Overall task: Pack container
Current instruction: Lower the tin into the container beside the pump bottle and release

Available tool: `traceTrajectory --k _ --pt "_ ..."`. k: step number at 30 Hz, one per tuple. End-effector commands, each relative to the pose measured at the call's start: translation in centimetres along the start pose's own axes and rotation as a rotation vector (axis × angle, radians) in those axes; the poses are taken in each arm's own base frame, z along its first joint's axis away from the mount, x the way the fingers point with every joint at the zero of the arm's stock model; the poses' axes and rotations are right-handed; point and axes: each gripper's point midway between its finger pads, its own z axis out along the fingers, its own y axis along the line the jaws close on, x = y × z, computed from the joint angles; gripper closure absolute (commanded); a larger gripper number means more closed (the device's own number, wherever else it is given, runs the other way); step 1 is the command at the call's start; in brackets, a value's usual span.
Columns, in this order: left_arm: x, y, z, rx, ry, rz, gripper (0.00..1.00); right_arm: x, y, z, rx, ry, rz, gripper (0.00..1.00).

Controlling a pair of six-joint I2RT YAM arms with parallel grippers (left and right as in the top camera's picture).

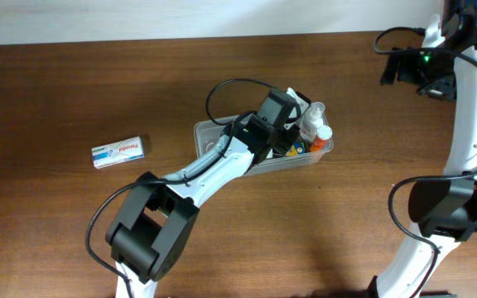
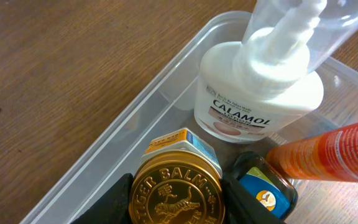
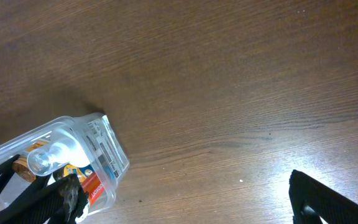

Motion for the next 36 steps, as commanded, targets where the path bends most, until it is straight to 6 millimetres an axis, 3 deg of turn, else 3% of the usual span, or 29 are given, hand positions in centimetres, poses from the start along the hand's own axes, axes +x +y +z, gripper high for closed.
traceTrajectory --k 1,14,22,24,36 --pt "-0.5 -0.6 0.5 0.002 -0.013 0.029 0.60 -0.3 0.2 -1.6 -0.009 -0.047 0.005 0.02" --pt "0.5 -0.7 1.9 0.004 0.005 0.029 0.60 -0.3 0.2 -1.6 -0.009 -0.047 0.005 0.01" --pt "0.5 -0.7 1.9 0.003 0.005 0.029 0.59 -0.3 0.2 -1.6 -0.010 -0.046 0.005 0.02" --pt "0.5 -0.7 1.9 0.003 0.005 0.029 0.53 -0.3 0.2 -1.6 -0.010 -0.046 0.005 0.02" --pt "0.4 -0.7 1.9 0.003 0.002 0.029 0.52 -0.3 0.2 -1.6 -0.009 -0.047 0.005 0.02"
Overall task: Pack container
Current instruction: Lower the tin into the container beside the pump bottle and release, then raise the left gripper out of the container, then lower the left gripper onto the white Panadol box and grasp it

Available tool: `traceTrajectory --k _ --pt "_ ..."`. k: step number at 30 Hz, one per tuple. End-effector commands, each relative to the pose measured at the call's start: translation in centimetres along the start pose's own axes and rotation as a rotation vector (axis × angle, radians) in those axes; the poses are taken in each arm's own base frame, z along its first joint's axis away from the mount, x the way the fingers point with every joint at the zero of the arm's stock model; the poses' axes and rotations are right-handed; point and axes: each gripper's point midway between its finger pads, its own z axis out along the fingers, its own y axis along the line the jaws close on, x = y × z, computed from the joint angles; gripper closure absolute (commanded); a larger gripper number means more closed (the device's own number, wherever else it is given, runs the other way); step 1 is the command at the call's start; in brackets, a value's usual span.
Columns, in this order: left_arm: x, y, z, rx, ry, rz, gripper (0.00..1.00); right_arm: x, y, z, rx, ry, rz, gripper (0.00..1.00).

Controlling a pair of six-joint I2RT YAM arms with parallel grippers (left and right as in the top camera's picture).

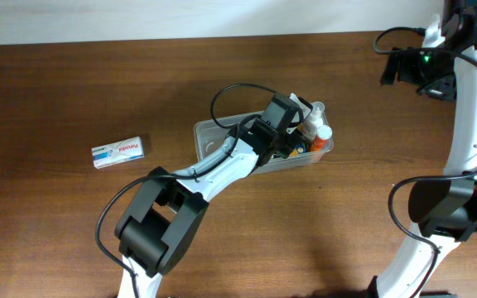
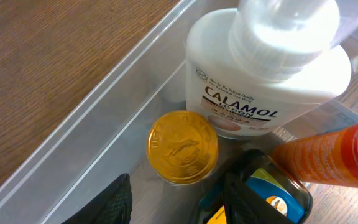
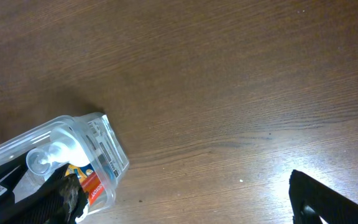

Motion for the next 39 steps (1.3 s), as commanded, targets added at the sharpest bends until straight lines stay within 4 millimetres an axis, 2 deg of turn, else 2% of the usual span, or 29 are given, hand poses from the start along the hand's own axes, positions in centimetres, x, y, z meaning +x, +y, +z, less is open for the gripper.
traceTrajectory --k 1,6,10,14,18,19,22,24,25,29,33,39 --pt "-1.1 0.0 -0.2 -0.006 -0.026 0.018 0.52 -0.3 0.2 -1.6 -0.009 -0.047 0.006 0.02" --pt "-2.4 0.1 -0.9 -0.008 -0.044 0.017 0.51 -0.3 0.2 -1.6 -0.010 -0.046 0.005 0.02" --pt "-4.4 0.4 -3.6 -0.011 -0.073 0.016 0.52 -0.3 0.2 -1.6 -0.010 -0.046 0.005 0.02" --pt "-6.6 2.0 -7.9 -0.080 -0.118 0.007 0.51 -0.3 0.2 -1.6 -0.010 -0.046 0.006 0.02" --pt "-8.0 5.2 -12.9 -0.216 -0.149 -0.019 0.36 -0.3 0.2 -1.6 -0.009 -0.047 0.006 0.02" --pt "-8.1 6.2 -14.3 -0.249 -0.154 -0.030 0.28 -0.3 0.2 -1.6 -0.010 -0.046 0.006 0.02" --pt "-8.0 9.5 -18.3 -0.323 -0.167 -0.107 0.17 -0.3 0.2 -1.6 -0.010 -0.046 0.006 0.02" --pt "-7.4 12.1 -20.8 -0.363 -0.171 -0.173 0.06 -0.3 0.2 -1.6 -0.009 -0.047 0.005 0.02" --pt "-7.0 13.5 -21.8 -0.386 -0.169 -0.205 0.03 -0.3 0.2 -1.6 -0.010 -0.046 0.006 0.02" --pt "-3.6 19.3 -24.3 -0.481 -0.115 -0.358 0.01 -0.3 0.2 -1.6 -0.009 -0.047 0.005 0.02" --pt "1.0 24.0 -25.2 -0.545 -0.018 -0.484 0.01 -0.3 0.2 -1.6 -0.009 -0.047 0.006 0.02" --pt "5.7 27.4 -24.5 -0.570 0.108 -0.546 0.01 -0.3 0.2 -1.6 -0.010 -0.046 0.006 0.02"
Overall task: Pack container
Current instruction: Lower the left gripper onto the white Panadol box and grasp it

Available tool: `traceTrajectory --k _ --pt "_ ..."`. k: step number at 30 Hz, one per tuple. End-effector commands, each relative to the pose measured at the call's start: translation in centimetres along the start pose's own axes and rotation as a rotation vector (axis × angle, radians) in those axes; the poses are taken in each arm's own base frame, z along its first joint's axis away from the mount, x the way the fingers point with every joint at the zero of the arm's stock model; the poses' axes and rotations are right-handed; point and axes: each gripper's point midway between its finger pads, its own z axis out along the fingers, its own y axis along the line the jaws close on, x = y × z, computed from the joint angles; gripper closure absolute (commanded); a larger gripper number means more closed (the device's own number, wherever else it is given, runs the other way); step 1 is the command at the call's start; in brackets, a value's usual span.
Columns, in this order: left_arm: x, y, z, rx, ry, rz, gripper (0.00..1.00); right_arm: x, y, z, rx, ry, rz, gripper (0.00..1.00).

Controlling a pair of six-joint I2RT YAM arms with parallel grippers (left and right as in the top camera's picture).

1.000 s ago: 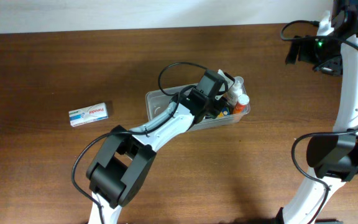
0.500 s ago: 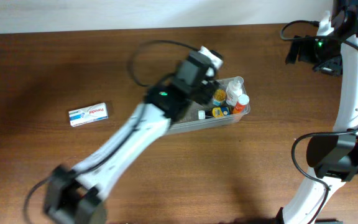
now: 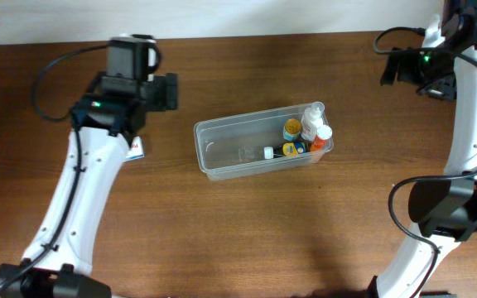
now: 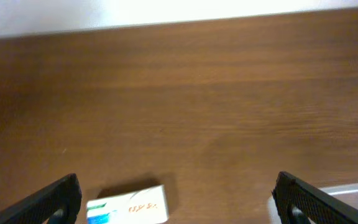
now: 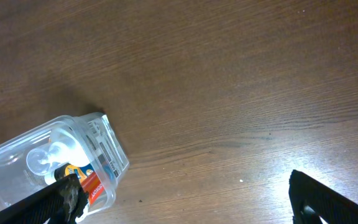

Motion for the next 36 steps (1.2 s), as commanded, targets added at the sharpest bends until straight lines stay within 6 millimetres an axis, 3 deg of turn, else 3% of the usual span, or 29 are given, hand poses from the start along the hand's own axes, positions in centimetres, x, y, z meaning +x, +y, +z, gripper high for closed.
traceTrajectory --k 1,9,12,15,17,24,32,36 --pt "1.6 0.8 2.4 -0.002 0.078 0.010 0.01 -0.3 0.2 -1.6 -0.010 -0.046 0.005 0.02" --pt "7.5 2.7 8.2 -0.009 0.320 0.237 0.02 -0.3 0.2 -1.6 -0.010 -0.046 0.005 0.02" --pt "10.1 3.5 9.4 0.018 0.423 0.368 0.20 -0.3 0.2 -1.6 -0.010 -0.046 0.005 0.02" --pt "12.0 4.7 9.4 0.051 0.500 0.480 0.29 -0.3 0.2 -1.6 -0.010 -0.046 0.005 0.02" --pt "12.4 5.5 9.3 0.061 0.518 0.521 0.27 -0.3 0.2 -1.6 -0.009 -0.047 0.005 0.02" --pt "14.4 7.9 9.0 0.096 0.587 0.583 0.01 -0.3 0.2 -1.6 -0.010 -0.046 0.005 0.02" --pt "18.1 10.3 9.1 0.166 0.650 0.474 0.00 -0.3 0.2 -1.6 -0.010 -0.046 0.005 0.01" --pt "18.8 9.8 9.2 0.248 0.635 0.483 0.01 -0.3 0.2 -1.6 -0.010 -0.046 0.005 0.02"
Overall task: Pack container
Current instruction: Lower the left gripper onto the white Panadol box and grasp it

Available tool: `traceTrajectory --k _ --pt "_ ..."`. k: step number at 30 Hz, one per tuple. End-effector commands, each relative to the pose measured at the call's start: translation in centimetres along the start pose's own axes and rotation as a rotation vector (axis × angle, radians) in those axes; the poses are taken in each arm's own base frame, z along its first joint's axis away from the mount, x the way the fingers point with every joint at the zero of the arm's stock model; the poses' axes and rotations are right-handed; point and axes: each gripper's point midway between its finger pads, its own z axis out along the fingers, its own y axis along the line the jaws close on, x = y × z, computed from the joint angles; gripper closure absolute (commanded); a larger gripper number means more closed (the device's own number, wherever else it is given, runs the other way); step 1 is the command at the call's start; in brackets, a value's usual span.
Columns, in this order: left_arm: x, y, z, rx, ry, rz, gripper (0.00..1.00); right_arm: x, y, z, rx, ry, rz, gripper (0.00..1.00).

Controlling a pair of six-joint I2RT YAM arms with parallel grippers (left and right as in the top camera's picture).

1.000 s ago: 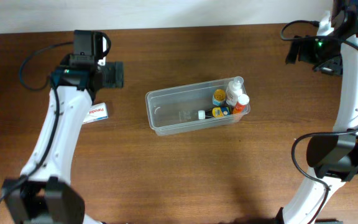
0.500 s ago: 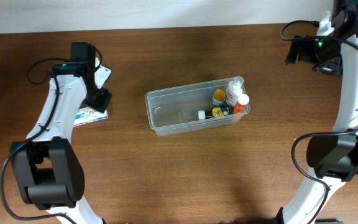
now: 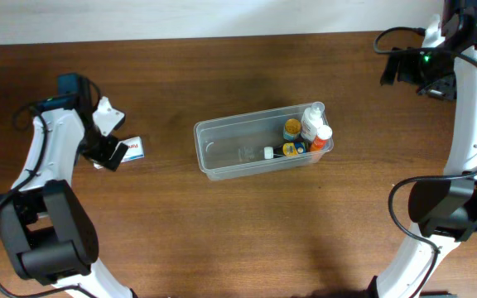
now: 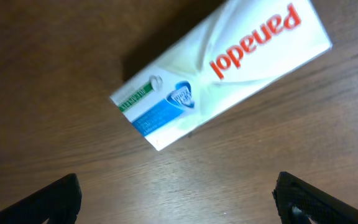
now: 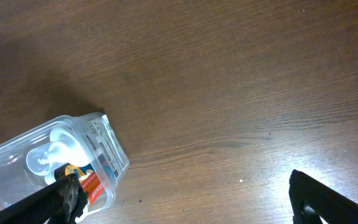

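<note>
A white Panadol box [image 4: 222, 68] lies flat on the wooden table, left of the clear plastic container [image 3: 222, 141]. My left gripper [image 4: 179, 202] hangs open close above the table just beside the box, nothing between its fingers; from overhead the left gripper [image 3: 108, 151] covers the box's [image 3: 132, 149] left end. In the container's right end stand a gold-lidded tin [image 3: 292, 127], a white calamine bottle [image 3: 311, 120], an orange tube [image 3: 322, 138] and a small blue-labelled jar [image 3: 291, 150]. My right gripper [image 5: 185, 202] is open, high over the table's far right.
The container's [image 5: 104, 149] left half holds only a small white bit [image 3: 267, 152]. The table's back edge meets a white wall [image 3: 222, 16]. The right arm [image 3: 470, 108] rises along the right side.
My left gripper was high over the far left of the table with the box small in its view. Now it is low beside the box, still open. The right arm has not moved.
My left gripper was shut on the gold tin inside the container. Then it was open, the tin standing beside the calamine bottle. Then the left arm was away over the table's left part, and now it hangs low at the Panadol box.
</note>
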Motion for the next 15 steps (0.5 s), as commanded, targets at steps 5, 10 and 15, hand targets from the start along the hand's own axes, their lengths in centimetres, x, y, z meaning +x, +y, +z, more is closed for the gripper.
traceTrajectory --k 5,10,15 --pt "-0.9 -1.9 1.1 0.132 -0.080 0.103 0.01 -0.3 0.2 -1.6 -0.010 -0.046 0.006 0.02" --pt "-0.9 -2.4 3.4 0.162 -0.045 0.138 0.01 -0.3 0.2 -1.6 -0.010 -0.046 0.006 0.02" --pt "-1.0 -2.3 5.7 0.163 -0.023 0.161 0.01 -0.3 0.2 -1.6 -0.010 -0.046 0.006 0.02"
